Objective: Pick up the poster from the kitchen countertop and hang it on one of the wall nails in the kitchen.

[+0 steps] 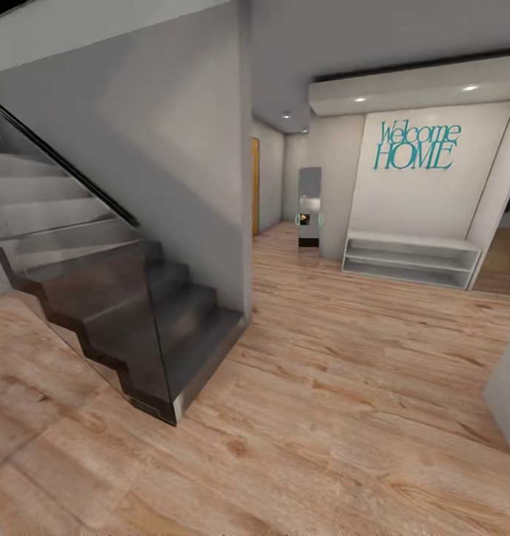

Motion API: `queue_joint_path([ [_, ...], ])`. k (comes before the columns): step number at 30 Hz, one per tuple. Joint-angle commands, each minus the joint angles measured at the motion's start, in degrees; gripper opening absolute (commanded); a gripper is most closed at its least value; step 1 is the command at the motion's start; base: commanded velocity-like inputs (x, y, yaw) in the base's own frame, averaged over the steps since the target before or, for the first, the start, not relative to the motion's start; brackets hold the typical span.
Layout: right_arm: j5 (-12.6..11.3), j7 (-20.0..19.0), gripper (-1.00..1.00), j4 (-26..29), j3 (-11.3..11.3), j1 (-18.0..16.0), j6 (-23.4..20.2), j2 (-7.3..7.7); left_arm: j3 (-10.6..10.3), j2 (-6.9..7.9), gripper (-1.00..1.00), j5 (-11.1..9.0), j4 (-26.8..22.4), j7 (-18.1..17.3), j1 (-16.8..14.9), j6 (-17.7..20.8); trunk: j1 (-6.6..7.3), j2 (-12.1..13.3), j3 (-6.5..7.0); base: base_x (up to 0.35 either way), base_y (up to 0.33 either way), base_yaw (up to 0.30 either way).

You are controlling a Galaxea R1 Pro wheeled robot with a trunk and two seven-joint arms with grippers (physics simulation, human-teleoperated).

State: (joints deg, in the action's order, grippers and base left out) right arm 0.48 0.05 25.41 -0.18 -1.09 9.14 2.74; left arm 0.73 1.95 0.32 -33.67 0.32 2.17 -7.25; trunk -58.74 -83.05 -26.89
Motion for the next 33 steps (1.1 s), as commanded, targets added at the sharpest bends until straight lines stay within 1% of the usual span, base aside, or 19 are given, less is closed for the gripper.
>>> queue_joint_path([
  [1,0.18,-0.01,1.0,-0.52,-0.06,-0.05,0.2,0.02,0.07,-0.01,1.0,0.04,-0.08,0.03,0.03,-0.07,0.01,-0.03,-0.04,-0.095,-0.273,0.013],
  [4,0.62,-0.03,1.0,-1.62,-0.13,-0.05,0.24,-0.09,0.07,-0.01,1.0,0.04,-0.05,0.03,0.03,-0.05,0.01,-0.03,-0.04,-0.047,-0.173,0.006],
  [10,0.77,0.1,1.0,-2.08,-0.09,-0.05,0.33,-0.43,0.07,-0.01,1.0,0.04,-0.02,0.06,0.03,-0.05,0.01,-0.03,-0.04,-0.015,-0.054,0.043],
  [33,0.84,0.24,1.0,-2.2,-0.08,-0.05,0.44,-0.57,0.15,0.05,1.0,0.07,0.01,0.12,0.03,-0.05,0.01,-0.03,-0.04,0.0,-0.002,0.27],
])
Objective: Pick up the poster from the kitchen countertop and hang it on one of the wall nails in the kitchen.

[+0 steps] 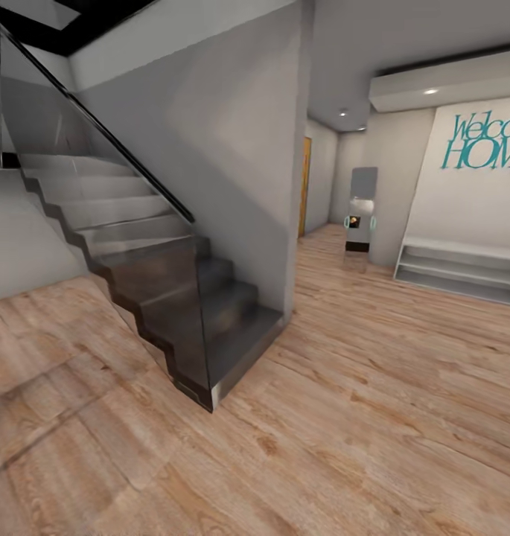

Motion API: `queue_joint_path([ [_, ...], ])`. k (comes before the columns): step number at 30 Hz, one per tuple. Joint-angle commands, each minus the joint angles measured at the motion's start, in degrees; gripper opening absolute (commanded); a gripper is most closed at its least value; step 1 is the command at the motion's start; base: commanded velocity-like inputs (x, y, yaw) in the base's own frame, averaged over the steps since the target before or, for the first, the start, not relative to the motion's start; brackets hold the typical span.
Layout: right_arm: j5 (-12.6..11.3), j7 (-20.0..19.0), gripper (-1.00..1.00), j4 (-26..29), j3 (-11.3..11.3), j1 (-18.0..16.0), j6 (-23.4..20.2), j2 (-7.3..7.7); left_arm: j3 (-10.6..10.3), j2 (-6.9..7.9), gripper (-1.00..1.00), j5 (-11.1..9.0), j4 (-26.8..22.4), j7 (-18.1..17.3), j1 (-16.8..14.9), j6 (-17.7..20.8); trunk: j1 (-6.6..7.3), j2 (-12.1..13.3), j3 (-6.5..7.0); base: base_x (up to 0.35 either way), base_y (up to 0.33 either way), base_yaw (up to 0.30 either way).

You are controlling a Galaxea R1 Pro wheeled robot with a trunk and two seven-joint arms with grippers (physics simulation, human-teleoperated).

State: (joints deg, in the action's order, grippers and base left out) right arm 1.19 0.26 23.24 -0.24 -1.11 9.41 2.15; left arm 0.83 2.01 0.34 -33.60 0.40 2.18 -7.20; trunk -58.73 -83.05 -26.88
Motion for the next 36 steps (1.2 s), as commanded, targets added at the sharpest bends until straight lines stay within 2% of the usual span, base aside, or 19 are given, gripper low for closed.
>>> queue_joint_path([
  [1,0.12,0.02,1.0,-0.04,-0.03,-0.03,0.17,0.02,0.05,-0.02,1.0,0.03,-0.06,0.04,0.02,-0.09,0.0,-0.03,-0.05,0.0,-0.006,0.122],
  [7,0.12,0.01,1.0,-0.04,-0.03,-0.03,0.14,0.04,0.05,-0.06,1.0,0.04,-0.06,0.04,0.01,-0.09,0.0,-0.03,-0.05,-0.03,-0.12,0.075],
  [13,0.12,0.01,1.0,-0.04,-0.03,-0.03,0.17,0.04,0.05,-0.07,1.0,0.08,-0.06,0.04,0.02,-0.09,0.0,-0.03,-0.05,-0.035,-0.14,0.256],
  [29,0.12,0.01,1.0,-0.03,-0.03,-0.03,0.17,0.04,0.05,0.02,1.0,0.1,-0.06,0.04,0.02,-0.09,0.0,-0.03,-0.05,-0.002,-0.008,0.293],
  [36,0.12,0.01,1.0,-0.04,-0.1,-0.03,0.15,0.04,0.05,0.02,1.0,0.1,-0.06,0.04,0.02,-0.09,0.0,-0.03,-0.05,-0.071,-0.157,0.116],
])
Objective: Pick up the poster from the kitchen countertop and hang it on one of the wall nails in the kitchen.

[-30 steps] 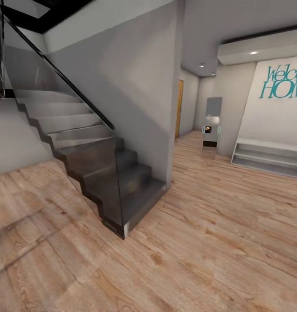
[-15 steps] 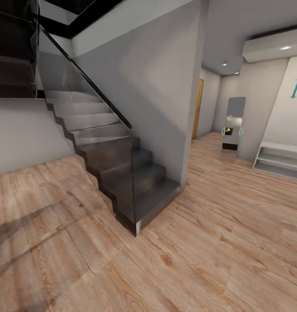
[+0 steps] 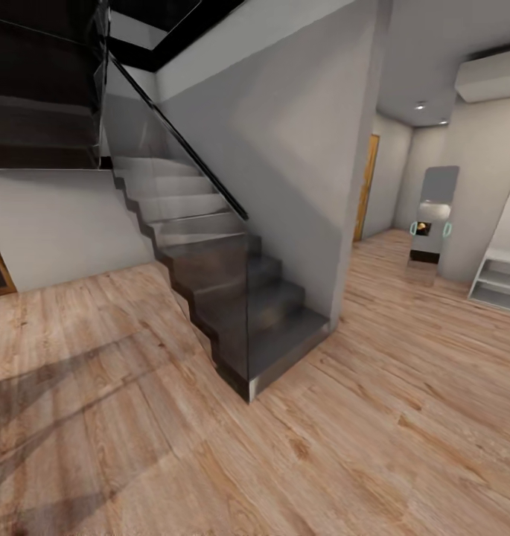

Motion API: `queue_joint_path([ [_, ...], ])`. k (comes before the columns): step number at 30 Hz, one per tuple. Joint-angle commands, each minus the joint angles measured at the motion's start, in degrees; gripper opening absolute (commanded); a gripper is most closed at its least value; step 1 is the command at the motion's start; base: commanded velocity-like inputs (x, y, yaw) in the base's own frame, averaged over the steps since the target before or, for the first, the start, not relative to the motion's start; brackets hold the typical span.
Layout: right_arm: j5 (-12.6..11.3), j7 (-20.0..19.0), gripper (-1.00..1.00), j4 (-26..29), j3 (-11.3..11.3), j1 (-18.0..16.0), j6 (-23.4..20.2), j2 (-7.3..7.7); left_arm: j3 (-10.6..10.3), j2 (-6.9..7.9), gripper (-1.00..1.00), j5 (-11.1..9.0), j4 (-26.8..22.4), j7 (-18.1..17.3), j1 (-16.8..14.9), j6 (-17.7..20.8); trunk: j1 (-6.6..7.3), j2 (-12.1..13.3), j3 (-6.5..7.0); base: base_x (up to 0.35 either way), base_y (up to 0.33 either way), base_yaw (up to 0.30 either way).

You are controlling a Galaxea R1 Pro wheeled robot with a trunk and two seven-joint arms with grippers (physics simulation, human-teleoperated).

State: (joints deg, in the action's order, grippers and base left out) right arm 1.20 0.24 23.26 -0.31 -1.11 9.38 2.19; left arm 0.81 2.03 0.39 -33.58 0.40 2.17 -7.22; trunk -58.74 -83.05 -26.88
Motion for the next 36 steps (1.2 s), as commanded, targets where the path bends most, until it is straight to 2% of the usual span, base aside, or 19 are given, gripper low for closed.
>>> queue_joint_path([
  [1,0.12,0.02,1.0,-0.06,-0.03,-0.03,0.18,0.01,0.07,-0.01,1.0,0.04,-0.08,0.04,0.03,-0.07,0.01,-0.03,-0.05,-0.102,-0.236,0.146],
  [23,0.21,0.15,1.0,-0.03,-0.04,-0.03,0.2,-0.01,0.73,-0.01,1.0,-0.04,1.69,0.04,0.03,-0.16,0.01,-0.03,-0.05,-0.021,-0.047,0.271],
  [30,0.29,0.04,1.0,-0.06,-0.12,-0.03,0.19,0.01,0.77,-0.02,1.0,-0.04,1.77,0.04,0.03,-0.16,0.01,-0.03,-0.05,-0.192,-0.187,0.095],
  [36,0.3,0.03,1.0,-0.06,-0.13,-0.03,0.22,0.01,0.77,-0.03,1.0,-0.01,1.83,0.04,0.03,-0.16,0.01,-0.03,-0.05,-0.07,-0.068,0.239],
])
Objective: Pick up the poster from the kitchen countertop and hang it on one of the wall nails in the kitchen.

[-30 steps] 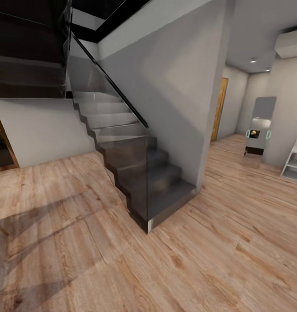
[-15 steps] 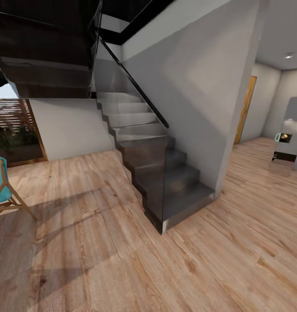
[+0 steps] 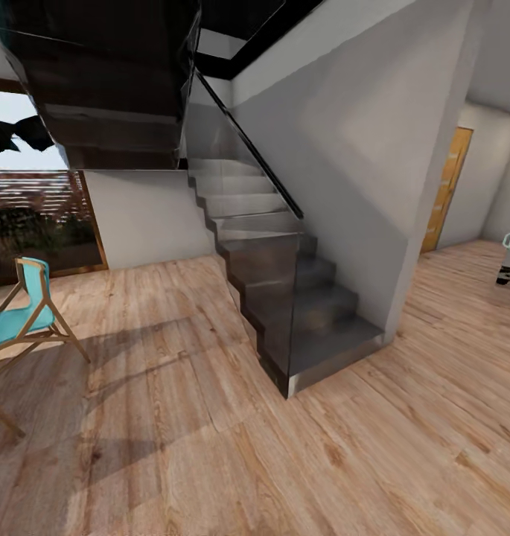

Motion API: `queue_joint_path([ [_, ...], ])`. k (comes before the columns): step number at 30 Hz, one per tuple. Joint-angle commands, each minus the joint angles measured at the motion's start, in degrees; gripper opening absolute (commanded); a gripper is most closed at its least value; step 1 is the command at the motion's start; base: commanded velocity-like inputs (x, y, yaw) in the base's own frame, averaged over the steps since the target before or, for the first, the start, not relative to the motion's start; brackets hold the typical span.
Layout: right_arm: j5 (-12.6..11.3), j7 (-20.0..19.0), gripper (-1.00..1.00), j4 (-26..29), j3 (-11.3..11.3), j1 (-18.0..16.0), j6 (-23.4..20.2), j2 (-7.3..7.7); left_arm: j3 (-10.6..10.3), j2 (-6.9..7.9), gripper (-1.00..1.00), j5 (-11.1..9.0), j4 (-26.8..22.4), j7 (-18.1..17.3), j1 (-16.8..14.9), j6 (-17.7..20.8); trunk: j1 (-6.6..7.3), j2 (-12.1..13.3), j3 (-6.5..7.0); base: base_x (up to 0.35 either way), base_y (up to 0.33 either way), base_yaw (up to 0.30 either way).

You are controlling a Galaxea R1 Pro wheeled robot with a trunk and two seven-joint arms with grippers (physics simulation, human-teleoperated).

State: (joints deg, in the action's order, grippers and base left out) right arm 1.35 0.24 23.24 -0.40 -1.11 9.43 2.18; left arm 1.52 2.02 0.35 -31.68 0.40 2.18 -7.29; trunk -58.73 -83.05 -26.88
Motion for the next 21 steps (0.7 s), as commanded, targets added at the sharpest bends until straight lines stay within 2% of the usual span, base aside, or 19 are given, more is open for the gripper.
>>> queue_joint_path([
  [1,0.14,0.04,1.0,-0.04,-0.04,-0.03,0.18,0.01,0.06,-0.03,1.0,0.03,-0.06,0.04,0.02,-0.09,0.0,-0.02,-0.05,-0.019,-0.019,0.277],
  [9,0.14,0.16,1.0,-0.04,-0.06,-0.03,0.24,0.0,0.06,0.0,1.0,0.02,-0.05,0.04,0.02,-0.09,0.0,-0.02,-0.05,-0.02,0.033,0.286],
  [21,0.2,0.2,1.0,-0.04,-0.13,-0.03,0.24,-0.06,0.14,0.01,1.0,0.01,-0.05,0.04,0.02,-0.09,0.0,-0.02,-0.05,-0.179,0.237,0.291],
])
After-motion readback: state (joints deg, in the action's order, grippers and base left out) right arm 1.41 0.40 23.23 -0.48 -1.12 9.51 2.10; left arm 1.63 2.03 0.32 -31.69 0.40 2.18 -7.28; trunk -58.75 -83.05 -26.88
